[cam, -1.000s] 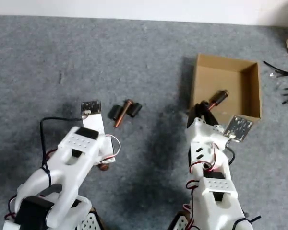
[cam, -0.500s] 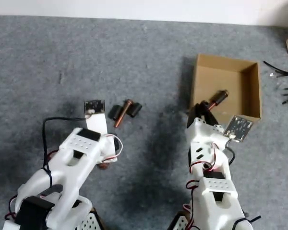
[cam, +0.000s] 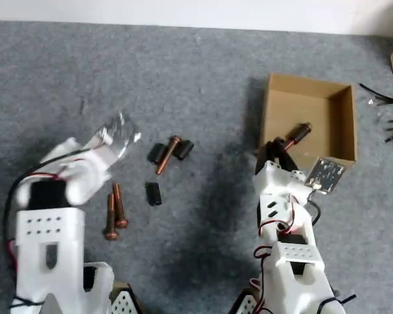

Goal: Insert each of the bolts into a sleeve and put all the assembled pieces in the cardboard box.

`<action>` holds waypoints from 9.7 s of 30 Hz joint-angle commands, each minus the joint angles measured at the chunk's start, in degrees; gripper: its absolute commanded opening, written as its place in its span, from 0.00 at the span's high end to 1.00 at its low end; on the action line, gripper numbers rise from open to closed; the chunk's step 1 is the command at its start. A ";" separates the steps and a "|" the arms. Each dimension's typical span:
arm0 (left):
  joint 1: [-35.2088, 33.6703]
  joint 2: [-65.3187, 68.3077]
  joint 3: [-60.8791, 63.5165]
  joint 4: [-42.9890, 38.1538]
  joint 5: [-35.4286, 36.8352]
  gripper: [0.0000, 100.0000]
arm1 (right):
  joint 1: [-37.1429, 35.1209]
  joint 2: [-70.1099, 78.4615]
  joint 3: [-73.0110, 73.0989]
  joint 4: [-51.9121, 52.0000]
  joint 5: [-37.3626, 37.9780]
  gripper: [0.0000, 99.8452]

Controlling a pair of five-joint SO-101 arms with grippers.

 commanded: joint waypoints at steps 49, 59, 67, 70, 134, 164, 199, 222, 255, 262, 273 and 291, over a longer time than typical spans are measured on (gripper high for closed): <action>-20.09 64.13 -43.82 12.84 98.20 0.79 | -0.04 -0.13 -0.40 -1.54 -0.44 1.00; -20.79 64.40 -43.74 7.74 108.40 0.79 | -0.04 -0.13 -0.40 -1.54 -0.44 1.00; -20.79 64.40 -36.88 0.44 110.24 0.79 | -0.04 -0.13 -0.40 -1.54 -0.44 1.00; -20.88 64.40 -32.84 -6.33 113.49 0.79 | -0.04 -0.13 -0.40 -1.54 -0.44 1.00; 16.22 -52.09 19.65 -15.74 94.33 0.99 | -3.82 -0.31 8.84 -20.26 -0.35 1.00; 32.13 -54.46 37.85 -61.19 80.79 0.99 | -41.89 -0.48 8.92 -32.48 41.49 1.00; 37.41 -54.46 46.37 -56.35 74.29 0.99 | -35.03 -0.66 8.92 -32.40 41.14 1.00; 36.97 -54.46 45.41 -39.21 74.37 0.63 | -31.87 -0.13 8.92 -32.31 41.14 1.00; 18.15 -54.46 48.22 -34.90 94.86 0.99 | -4.79 3.12 -12.18 -4.70 22.86 0.99; 18.15 -54.46 48.22 -34.29 94.95 0.99 | 4.44 26.33 -60.97 33.45 5.89 0.99; 18.15 -54.46 48.22 -34.02 94.95 0.99 | 9.63 71.34 -108.97 63.43 5.27 0.99; 18.15 -54.46 48.22 -34.02 94.95 0.99 | 8.13 84.62 -142.29 102.37 -4.66 0.54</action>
